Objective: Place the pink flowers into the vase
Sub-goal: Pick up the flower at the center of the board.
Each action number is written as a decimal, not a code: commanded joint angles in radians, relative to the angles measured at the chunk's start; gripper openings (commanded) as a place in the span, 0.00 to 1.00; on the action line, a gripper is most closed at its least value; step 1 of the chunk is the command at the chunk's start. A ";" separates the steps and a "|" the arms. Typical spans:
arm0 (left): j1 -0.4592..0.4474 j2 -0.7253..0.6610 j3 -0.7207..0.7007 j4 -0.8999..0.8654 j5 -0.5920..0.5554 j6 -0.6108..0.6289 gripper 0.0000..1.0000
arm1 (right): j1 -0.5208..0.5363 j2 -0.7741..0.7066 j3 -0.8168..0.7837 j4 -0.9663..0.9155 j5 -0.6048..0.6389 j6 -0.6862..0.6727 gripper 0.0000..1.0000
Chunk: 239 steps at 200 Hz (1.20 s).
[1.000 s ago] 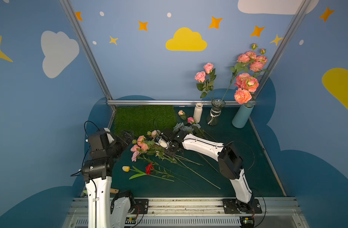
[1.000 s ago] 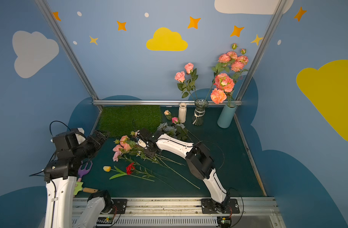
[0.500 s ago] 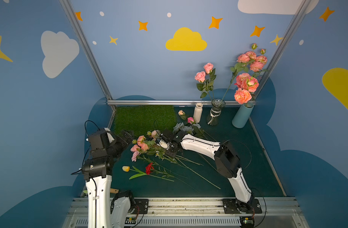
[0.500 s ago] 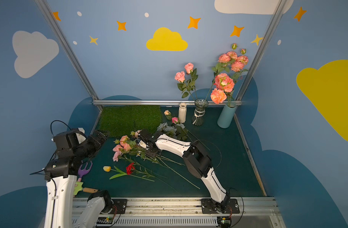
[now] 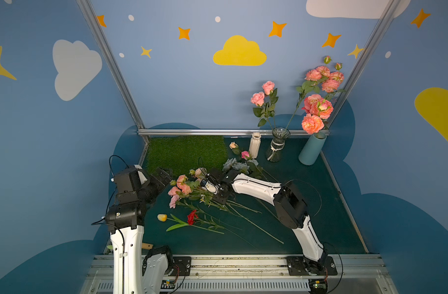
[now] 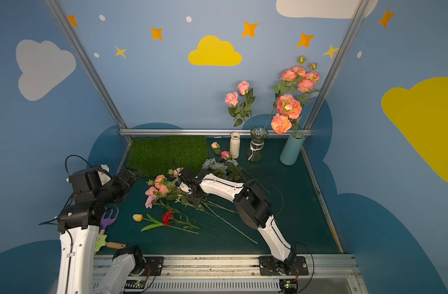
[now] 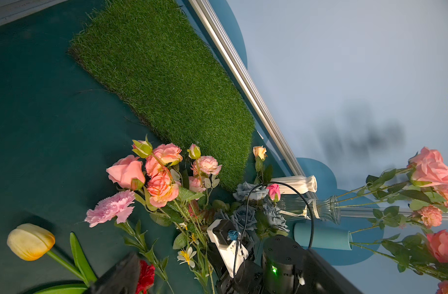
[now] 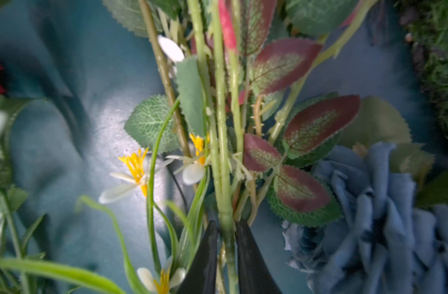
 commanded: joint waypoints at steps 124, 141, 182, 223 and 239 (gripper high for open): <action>0.003 -0.011 0.015 0.010 0.004 -0.002 1.00 | 0.030 -0.080 0.028 -0.008 0.126 -0.035 0.00; 0.003 -0.020 0.017 0.007 0.003 -0.004 1.00 | 0.040 -0.106 0.055 -0.018 0.140 -0.049 0.00; 0.003 -0.048 0.028 -0.012 0.002 -0.005 1.00 | 0.058 -0.166 0.103 -0.034 0.138 -0.066 0.00; -0.013 -0.074 0.037 -0.001 0.075 -0.029 1.00 | 0.061 -0.212 0.120 -0.027 0.155 -0.047 0.00; -0.028 -0.091 0.064 -0.028 0.046 -0.016 1.00 | 0.059 -0.236 0.113 -0.019 0.129 -0.033 0.00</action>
